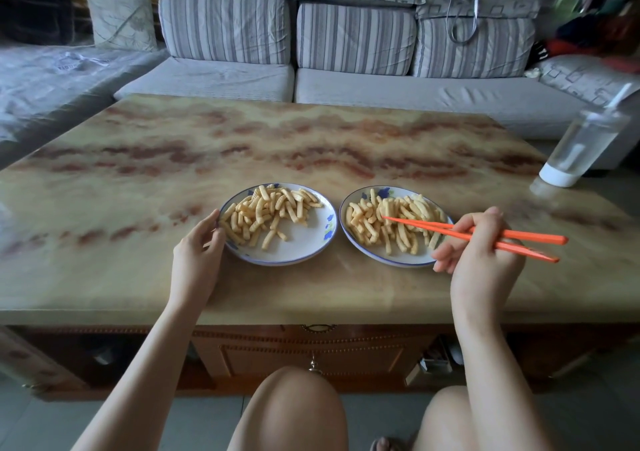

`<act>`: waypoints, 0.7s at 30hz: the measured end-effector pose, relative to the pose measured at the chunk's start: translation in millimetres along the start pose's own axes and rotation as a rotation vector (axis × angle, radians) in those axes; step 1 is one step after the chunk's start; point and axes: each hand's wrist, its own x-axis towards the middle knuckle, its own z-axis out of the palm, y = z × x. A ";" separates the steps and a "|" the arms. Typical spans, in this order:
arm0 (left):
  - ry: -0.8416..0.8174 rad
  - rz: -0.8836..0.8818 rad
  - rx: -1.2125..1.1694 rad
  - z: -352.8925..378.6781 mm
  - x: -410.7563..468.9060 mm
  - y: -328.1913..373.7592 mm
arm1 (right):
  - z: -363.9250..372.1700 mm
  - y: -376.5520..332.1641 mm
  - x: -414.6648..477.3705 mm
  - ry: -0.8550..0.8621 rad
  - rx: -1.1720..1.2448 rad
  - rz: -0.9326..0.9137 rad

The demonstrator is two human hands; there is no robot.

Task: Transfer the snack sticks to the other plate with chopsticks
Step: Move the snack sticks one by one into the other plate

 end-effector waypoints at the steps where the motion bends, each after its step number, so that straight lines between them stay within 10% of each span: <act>1: 0.000 -0.001 -0.002 0.0 0.1 -0.3 | -0.4 -0.5 -0.1 0.001 0.009 -0.004; 21: 0.009 0.001 0.003 0.3 0.1 -0.6 | 61.5 9.5 -37.6 -0.546 -0.008 -0.072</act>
